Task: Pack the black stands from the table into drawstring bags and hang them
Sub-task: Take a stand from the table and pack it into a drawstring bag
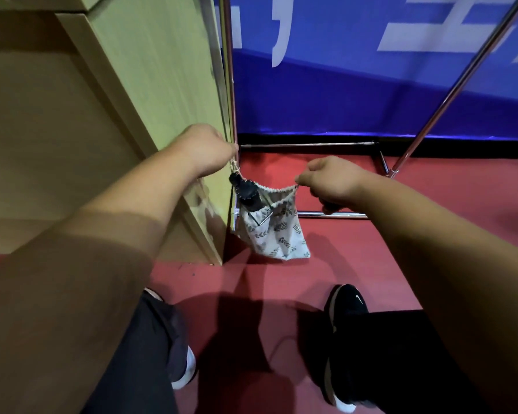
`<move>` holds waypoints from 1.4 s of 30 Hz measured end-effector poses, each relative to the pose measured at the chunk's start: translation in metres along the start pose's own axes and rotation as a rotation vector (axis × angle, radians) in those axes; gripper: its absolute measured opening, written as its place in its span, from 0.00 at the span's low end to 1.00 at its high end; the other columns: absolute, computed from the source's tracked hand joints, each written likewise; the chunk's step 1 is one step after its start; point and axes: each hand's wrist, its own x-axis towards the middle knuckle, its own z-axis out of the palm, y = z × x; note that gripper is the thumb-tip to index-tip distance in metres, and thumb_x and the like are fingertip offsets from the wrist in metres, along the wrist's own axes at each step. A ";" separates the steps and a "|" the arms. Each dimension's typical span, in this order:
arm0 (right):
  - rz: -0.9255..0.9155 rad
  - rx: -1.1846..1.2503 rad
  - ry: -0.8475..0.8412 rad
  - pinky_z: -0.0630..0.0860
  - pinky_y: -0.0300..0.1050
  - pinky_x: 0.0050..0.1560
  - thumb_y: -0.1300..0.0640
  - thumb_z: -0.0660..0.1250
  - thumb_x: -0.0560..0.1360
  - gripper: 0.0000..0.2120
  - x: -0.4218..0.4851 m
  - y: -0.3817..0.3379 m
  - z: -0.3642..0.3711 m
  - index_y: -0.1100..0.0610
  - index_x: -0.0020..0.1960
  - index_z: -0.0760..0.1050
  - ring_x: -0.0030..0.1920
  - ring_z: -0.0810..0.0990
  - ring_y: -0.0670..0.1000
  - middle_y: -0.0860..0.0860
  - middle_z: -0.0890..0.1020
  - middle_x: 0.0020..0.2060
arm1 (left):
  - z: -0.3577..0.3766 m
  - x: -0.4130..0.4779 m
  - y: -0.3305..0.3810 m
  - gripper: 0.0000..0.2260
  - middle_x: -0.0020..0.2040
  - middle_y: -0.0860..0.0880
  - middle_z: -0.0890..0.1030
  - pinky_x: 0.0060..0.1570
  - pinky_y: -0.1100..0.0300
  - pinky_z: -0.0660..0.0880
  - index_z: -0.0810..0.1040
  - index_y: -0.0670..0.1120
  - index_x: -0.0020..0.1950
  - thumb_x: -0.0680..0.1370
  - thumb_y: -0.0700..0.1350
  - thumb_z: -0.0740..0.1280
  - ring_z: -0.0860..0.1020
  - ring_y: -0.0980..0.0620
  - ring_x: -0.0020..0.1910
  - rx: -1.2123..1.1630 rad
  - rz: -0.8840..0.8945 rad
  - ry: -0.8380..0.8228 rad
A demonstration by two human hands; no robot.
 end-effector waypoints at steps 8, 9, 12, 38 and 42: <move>0.126 -0.137 0.157 0.73 0.43 0.32 0.55 0.63 0.81 0.14 0.002 -0.011 -0.004 0.62 0.45 0.82 0.23 0.74 0.57 0.55 0.70 0.24 | 0.007 0.000 0.006 0.10 0.32 0.49 0.78 0.47 0.52 0.83 0.78 0.46 0.45 0.81 0.49 0.72 0.80 0.48 0.38 -0.736 -0.063 -0.069; 0.168 -0.133 0.178 0.72 0.43 0.32 0.57 0.66 0.80 0.12 0.004 -0.009 -0.005 0.62 0.41 0.81 0.24 0.74 0.58 0.56 0.71 0.24 | 0.007 0.000 0.008 0.11 0.30 0.50 0.75 0.47 0.51 0.83 0.76 0.47 0.42 0.82 0.50 0.71 0.78 0.48 0.36 -0.785 -0.075 -0.087; 0.304 0.015 0.165 0.69 0.45 0.32 0.60 0.73 0.75 0.12 0.010 0.000 -0.004 0.62 0.37 0.73 0.25 0.68 0.55 0.57 0.69 0.27 | 0.007 0.002 0.012 0.14 0.29 0.51 0.70 0.50 0.48 0.81 0.78 0.47 0.40 0.82 0.52 0.69 0.73 0.50 0.30 -0.829 -0.057 -0.118; -0.273 0.705 0.070 0.73 0.46 0.52 0.68 0.66 0.71 0.14 0.000 -0.022 -0.005 0.51 0.36 0.83 0.47 0.76 0.52 0.53 0.82 0.44 | 0.013 -0.001 0.016 0.18 0.43 0.43 0.83 0.44 0.58 0.82 0.85 0.40 0.51 0.78 0.56 0.76 0.81 0.51 0.39 -1.020 0.065 -0.138; -0.318 0.900 0.029 0.79 0.48 0.57 0.72 0.67 0.78 0.15 -0.002 -0.022 -0.005 0.55 0.45 0.85 0.46 0.81 0.53 0.58 0.83 0.45 | 0.017 0.004 0.017 0.34 0.47 0.50 0.87 0.56 0.52 0.79 0.86 0.49 0.41 0.67 0.80 0.67 0.84 0.48 0.50 -0.794 0.097 -0.034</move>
